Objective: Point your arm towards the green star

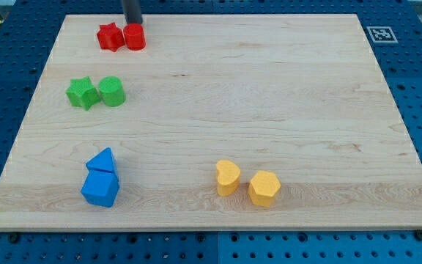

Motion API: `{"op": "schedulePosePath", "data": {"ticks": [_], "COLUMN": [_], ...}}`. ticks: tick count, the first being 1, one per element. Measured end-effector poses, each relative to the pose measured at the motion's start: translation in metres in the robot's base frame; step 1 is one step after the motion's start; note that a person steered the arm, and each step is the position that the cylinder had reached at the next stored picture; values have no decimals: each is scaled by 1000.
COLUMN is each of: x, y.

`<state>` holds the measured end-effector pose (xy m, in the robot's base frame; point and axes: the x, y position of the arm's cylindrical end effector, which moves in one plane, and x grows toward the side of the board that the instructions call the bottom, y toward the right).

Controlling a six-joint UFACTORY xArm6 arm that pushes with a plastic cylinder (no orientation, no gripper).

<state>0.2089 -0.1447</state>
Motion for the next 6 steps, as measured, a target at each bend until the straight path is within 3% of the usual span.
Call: {"op": "schedulePosePath", "data": {"ticks": [2,3,6], "x": [60,93,137], "y": [95,111,-47]}}
